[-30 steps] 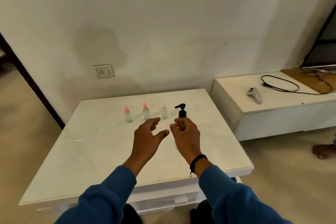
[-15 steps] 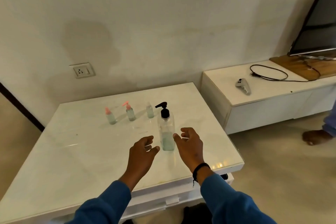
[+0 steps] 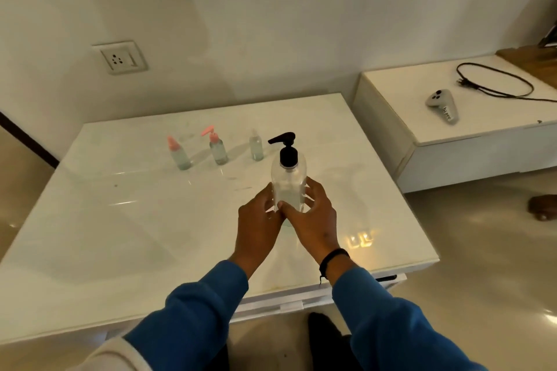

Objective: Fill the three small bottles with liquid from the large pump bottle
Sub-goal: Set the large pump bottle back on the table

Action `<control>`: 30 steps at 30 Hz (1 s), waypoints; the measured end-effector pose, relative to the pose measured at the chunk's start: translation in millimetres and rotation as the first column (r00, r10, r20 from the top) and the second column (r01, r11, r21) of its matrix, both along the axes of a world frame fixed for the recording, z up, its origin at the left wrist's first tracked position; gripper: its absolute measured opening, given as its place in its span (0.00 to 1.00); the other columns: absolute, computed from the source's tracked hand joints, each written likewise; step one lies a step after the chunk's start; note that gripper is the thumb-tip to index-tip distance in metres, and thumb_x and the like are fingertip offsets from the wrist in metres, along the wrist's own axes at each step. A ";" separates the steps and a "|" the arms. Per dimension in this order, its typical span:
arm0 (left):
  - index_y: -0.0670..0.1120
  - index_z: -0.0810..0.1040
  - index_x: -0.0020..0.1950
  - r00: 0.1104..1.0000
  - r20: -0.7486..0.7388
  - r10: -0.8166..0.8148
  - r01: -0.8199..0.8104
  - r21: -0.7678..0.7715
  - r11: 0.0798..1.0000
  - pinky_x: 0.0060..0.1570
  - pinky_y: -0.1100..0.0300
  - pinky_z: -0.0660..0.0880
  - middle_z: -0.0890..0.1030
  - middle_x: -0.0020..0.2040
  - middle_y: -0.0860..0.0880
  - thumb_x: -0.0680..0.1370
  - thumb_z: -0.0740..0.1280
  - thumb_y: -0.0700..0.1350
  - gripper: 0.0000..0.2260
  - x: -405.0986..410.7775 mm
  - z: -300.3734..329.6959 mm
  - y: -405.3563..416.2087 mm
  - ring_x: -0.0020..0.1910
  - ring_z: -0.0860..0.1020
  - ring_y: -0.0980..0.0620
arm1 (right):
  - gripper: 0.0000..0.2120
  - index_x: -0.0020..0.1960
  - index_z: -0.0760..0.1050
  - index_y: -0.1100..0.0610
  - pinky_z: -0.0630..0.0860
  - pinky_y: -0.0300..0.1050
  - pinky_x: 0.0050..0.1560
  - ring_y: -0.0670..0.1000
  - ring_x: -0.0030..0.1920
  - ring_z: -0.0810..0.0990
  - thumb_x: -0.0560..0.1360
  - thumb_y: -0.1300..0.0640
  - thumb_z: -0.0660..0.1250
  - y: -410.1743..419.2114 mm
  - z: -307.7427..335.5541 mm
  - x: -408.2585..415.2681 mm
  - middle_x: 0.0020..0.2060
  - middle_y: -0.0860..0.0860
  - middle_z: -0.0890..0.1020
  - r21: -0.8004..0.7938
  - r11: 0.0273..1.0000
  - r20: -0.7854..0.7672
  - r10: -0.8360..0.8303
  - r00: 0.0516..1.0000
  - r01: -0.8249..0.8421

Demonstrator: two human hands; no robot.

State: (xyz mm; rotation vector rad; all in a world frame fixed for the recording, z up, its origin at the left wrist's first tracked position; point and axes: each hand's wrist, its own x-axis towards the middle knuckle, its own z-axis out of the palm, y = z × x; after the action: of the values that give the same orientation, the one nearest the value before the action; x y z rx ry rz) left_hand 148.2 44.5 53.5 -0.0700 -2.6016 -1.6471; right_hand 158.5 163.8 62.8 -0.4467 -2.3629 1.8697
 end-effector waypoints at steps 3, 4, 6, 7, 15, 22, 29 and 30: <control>0.46 0.78 0.69 0.995 -0.095 0.005 -0.006 -0.015 1.000 0.51 0.78 0.72 0.83 0.60 0.51 0.79 0.70 0.41 0.18 -1.7 -7.7 3.3 0.58 0.81 0.55 | 0.33 0.74 0.69 0.47 0.74 0.33 0.58 0.43 0.58 0.76 0.73 0.50 0.78 -5.7 -13.5 -1.2 0.60 0.40 0.77 0.049 0.998 -0.074 -0.041 0.996 0.045; 0.46 0.78 0.69 0.994 -0.105 0.010 -0.012 -0.016 1.000 0.52 0.76 0.73 0.84 0.59 0.51 0.79 0.70 0.41 0.17 -3.4 -11.2 3.8 0.57 0.81 0.56 | 0.32 0.73 0.69 0.47 0.73 0.31 0.58 0.43 0.59 0.77 0.73 0.50 0.78 -7.3 -18.5 -1.9 0.60 0.41 0.78 0.069 0.996 -0.096 -0.055 0.994 0.062; 0.47 0.78 0.69 0.993 -0.114 0.009 -0.009 0.000 1.000 0.54 0.70 0.77 0.84 0.58 0.52 0.79 0.70 0.40 0.17 -8.2 -16.6 5.4 0.56 0.82 0.56 | 0.31 0.72 0.69 0.46 0.72 0.25 0.54 0.42 0.58 0.77 0.73 0.50 0.78 -9.9 -24.2 -5.1 0.60 0.41 0.79 0.099 0.991 -0.137 -0.080 0.987 0.094; 0.46 0.78 0.69 0.993 -0.121 0.009 -0.009 0.006 1.000 0.55 0.67 0.78 0.84 0.57 0.52 0.79 0.70 0.40 0.17 -11.3 -19.6 6.6 0.55 0.82 0.57 | 0.32 0.72 0.69 0.46 0.72 0.24 0.53 0.41 0.58 0.77 0.73 0.49 0.78 -10.7 -25.8 -7.7 0.60 0.40 0.78 0.104 0.988 -0.150 -0.093 0.984 0.110; 0.41 0.79 0.65 0.977 -0.197 0.079 -0.079 0.005 0.997 0.54 0.64 0.79 0.85 0.51 0.47 0.81 0.65 0.48 0.16 -42.3 -23.5 25.6 0.49 0.83 0.54 | 0.25 0.65 0.71 0.45 0.77 0.35 0.51 0.44 0.50 0.77 0.72 0.41 0.75 -4.8 -30.7 -53.2 0.51 0.40 0.78 0.210 0.959 -0.198 -0.150 0.969 0.192; 0.42 0.80 0.65 0.972 -0.221 0.079 -0.087 -0.026 0.996 0.53 0.69 0.77 0.84 0.51 0.50 0.81 0.66 0.39 0.13 -90.0 -26.8 34.2 0.45 0.80 0.59 | 0.22 0.61 0.73 0.46 0.83 0.47 0.51 0.46 0.50 0.80 0.72 0.40 0.75 5.3 -37.9 -106.3 0.50 0.43 0.81 0.245 0.948 -0.230 -0.146 0.962 0.202; 0.43 0.79 0.66 0.978 -0.173 0.114 -0.109 0.036 0.993 0.56 0.70 0.77 0.84 0.55 0.52 0.81 0.66 0.38 0.14 -130.2 -40.2 40.0 0.51 0.82 0.59 | 0.23 0.63 0.74 0.49 0.82 0.45 0.54 0.48 0.52 0.81 0.72 0.44 0.77 8.1 -39.3 -147.6 0.53 0.46 0.83 0.239 0.949 -0.264 -0.139 0.954 0.204; 0.43 0.79 0.66 0.979 -0.169 0.115 -0.110 0.041 0.993 0.56 0.65 0.79 0.85 0.54 0.51 0.81 0.66 0.38 0.13 -135.9 -43.6 40.6 0.51 0.82 0.57 | 0.24 0.64 0.74 0.50 0.81 0.44 0.54 0.48 0.52 0.81 0.73 0.44 0.77 8.6 -39.3 -152.0 0.54 0.46 0.83 0.242 0.949 -0.268 -0.136 0.954 0.203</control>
State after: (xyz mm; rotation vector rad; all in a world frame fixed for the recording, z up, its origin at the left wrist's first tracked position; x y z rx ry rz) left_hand 12.4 85.2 9.9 -0.0583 -2.4064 -1.5696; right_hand 6.5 172.4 23.5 -0.3533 -2.2791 1.4137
